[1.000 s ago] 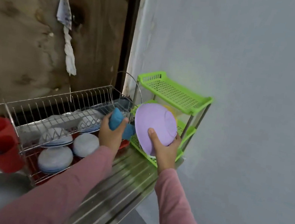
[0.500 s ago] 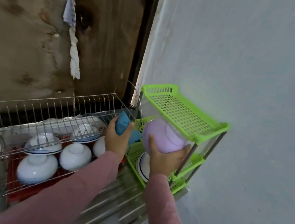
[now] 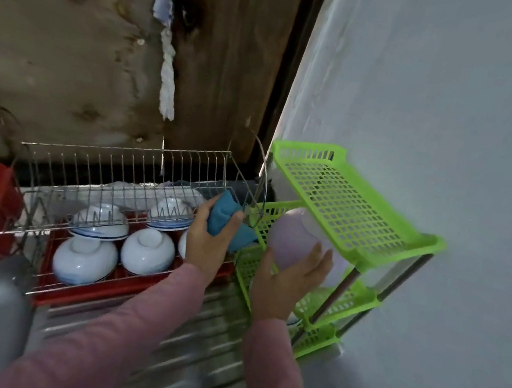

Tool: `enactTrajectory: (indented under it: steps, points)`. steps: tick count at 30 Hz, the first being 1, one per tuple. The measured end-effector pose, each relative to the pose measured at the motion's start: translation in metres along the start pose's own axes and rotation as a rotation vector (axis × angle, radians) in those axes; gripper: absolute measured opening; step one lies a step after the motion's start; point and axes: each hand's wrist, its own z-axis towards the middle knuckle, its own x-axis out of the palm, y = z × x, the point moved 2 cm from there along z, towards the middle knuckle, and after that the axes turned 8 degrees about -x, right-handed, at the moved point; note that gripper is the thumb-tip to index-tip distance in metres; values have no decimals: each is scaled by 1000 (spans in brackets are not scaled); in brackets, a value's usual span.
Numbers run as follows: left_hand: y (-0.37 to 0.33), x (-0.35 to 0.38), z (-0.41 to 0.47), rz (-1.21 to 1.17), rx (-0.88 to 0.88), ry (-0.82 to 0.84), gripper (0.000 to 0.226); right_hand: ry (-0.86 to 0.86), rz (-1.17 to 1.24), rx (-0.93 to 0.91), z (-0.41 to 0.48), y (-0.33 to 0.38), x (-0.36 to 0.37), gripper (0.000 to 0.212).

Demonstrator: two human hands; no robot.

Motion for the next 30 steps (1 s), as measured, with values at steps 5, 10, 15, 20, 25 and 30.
enactTrajectory:
  steps: [5, 10, 15, 20, 25, 30]
  points:
    - [10, -33, -27, 42, -16, -63, 45, 243, 85, -236, -24, 11, 6, 66]
    - [22, -86, -59, 21, -122, -190, 33, 605, 235, -157, -59, 21, 19, 56]
    - [27, -149, -101, -76, -254, -334, 26, 944, 312, -25, -120, 27, 24, 55]
    - [27, -216, -151, -92, -346, -456, 32, 1093, 326, 90, -185, 47, 17, 51]
    - [13, -294, -204, -115, -362, -538, 33, 1248, 341, 12, -249, 101, 25, 36]
    - [-9, -387, -265, -180, -341, -602, 31, 1362, 371, -74, -345, 161, 34, 41]
